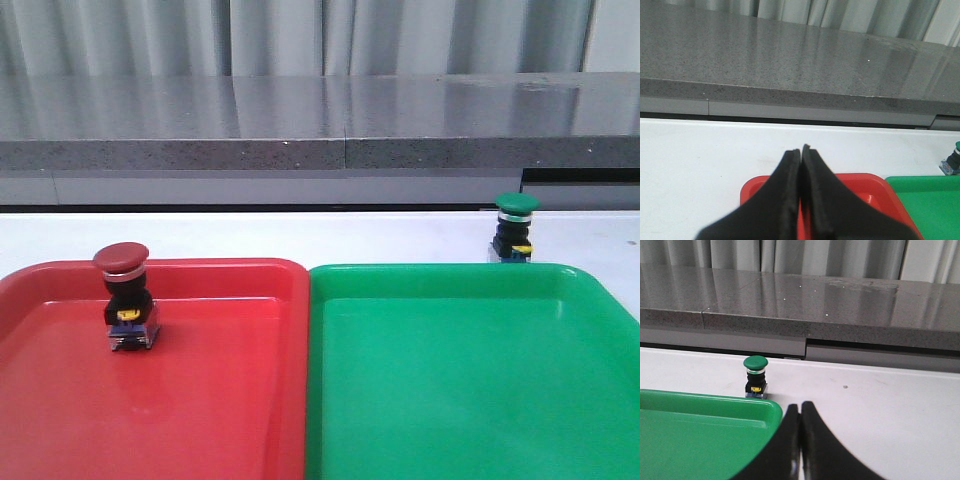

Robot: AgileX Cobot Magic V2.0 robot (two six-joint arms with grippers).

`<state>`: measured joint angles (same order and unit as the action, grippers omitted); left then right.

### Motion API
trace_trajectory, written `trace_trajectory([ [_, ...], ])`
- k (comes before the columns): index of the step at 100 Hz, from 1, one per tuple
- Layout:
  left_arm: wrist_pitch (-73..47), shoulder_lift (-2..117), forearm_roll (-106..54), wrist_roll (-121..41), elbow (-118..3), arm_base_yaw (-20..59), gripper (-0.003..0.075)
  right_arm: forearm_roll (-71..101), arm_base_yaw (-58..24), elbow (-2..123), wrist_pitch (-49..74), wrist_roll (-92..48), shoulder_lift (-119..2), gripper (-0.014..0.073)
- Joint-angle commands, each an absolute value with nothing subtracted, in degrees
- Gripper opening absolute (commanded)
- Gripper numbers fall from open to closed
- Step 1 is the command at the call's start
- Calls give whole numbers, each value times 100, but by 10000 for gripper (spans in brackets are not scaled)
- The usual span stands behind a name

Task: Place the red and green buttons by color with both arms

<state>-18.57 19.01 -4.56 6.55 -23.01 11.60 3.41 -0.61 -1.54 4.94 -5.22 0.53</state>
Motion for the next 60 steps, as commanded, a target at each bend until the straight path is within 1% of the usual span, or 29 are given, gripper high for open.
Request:
trace_trajectory([
  [1,-1444,1938,-465,710,-2444,1140,-19,295,-29,-72,0,-538,179,-111],
  [23,-1444,1938,-424,688,-2444,1140,-19,295,-29,-72,0,-538,179,-111],
  [40,-1398,1938,82,684,-2417,1140,-19,295,-29,-72,0,-538,179,-111],
  [47,-1217,1915,279,684,-2314,1140,-19,295,-29,-72,0,-538,179,-111],
  [60,-517,1741,307,660,-1951,1131,-19,295,-29,-72,0,-538,179,-111],
])
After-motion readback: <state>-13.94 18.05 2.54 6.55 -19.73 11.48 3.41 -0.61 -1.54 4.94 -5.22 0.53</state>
